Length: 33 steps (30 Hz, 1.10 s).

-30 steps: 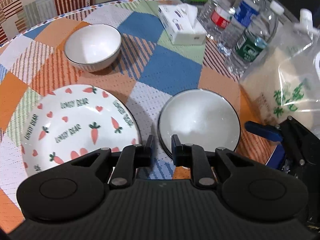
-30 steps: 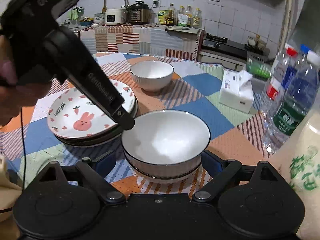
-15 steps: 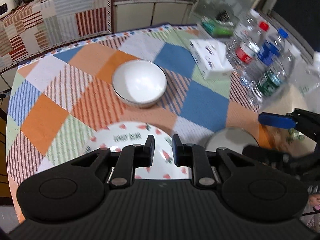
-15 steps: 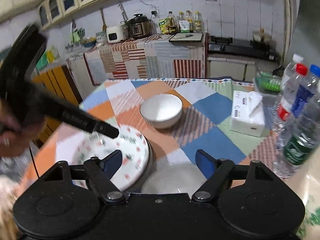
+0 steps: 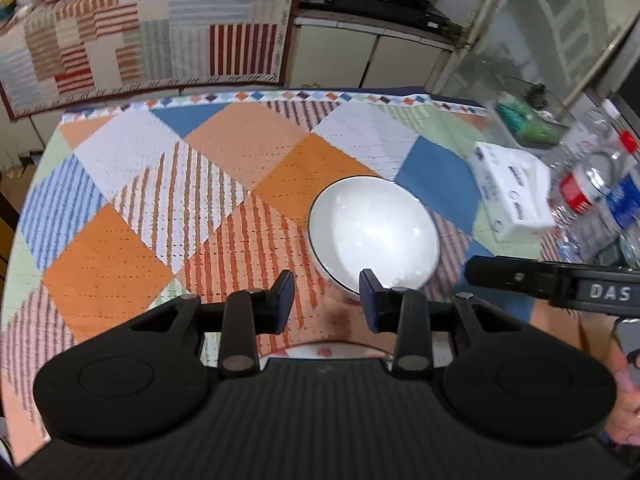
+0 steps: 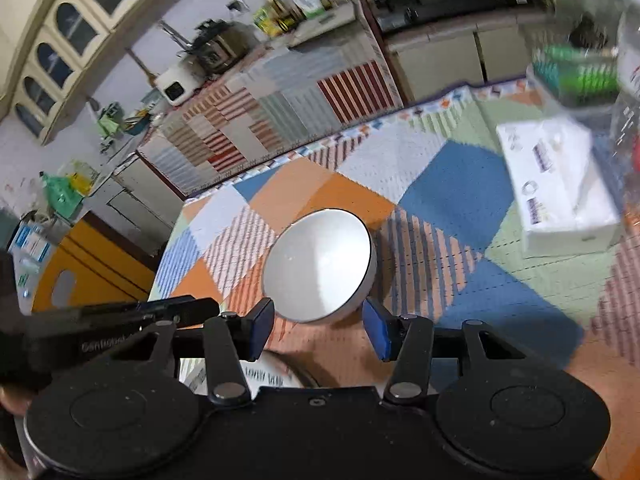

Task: Organize plates and bowls
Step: 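Grasp the two stacked bowls' rim with both grippers and lift, then lower the two bowls into the third white bowl and release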

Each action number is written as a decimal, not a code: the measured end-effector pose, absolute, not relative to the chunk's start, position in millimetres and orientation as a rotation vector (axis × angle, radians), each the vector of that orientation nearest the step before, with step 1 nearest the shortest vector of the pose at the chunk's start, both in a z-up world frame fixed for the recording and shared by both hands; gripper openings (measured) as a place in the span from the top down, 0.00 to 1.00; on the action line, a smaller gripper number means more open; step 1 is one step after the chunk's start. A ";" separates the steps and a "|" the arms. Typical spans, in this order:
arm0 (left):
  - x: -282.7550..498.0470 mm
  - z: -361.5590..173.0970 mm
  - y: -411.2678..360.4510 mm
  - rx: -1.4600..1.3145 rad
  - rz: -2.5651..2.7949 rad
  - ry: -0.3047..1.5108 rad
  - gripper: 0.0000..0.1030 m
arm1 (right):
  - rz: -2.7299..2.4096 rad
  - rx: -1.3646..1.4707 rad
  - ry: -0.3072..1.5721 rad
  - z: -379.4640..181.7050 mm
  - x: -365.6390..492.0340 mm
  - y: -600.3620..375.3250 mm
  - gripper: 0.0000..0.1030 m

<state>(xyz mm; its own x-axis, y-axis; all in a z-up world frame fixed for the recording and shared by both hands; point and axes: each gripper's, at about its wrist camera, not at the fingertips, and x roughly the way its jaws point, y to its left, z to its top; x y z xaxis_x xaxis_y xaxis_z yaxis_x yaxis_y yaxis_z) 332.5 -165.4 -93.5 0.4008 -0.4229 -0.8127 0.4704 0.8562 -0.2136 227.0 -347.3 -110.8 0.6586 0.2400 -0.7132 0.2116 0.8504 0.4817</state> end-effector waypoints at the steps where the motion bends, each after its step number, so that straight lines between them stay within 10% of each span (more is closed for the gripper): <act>1: 336.5 -98.6 -165.7 0.040 -0.555 1.015 0.66 | 0.005 0.568 0.872 -116.3 234.2 -346.6 0.46; 11: 362.6 -140.5 -173.7 -0.052 -0.488 1.040 0.71 | -0.115 0.565 0.934 -165.3 280.7 -344.8 0.47; 17: 364.2 -144.3 -184.6 -0.049 -0.521 1.061 0.90 | -0.164 0.615 0.935 -173.1 283.4 -353.0 0.77; 33: 327.6 -96.4 -191.7 0.066 -0.600 1.092 0.90 | -0.150 0.562 0.963 -157.2 259.9 -345.0 0.87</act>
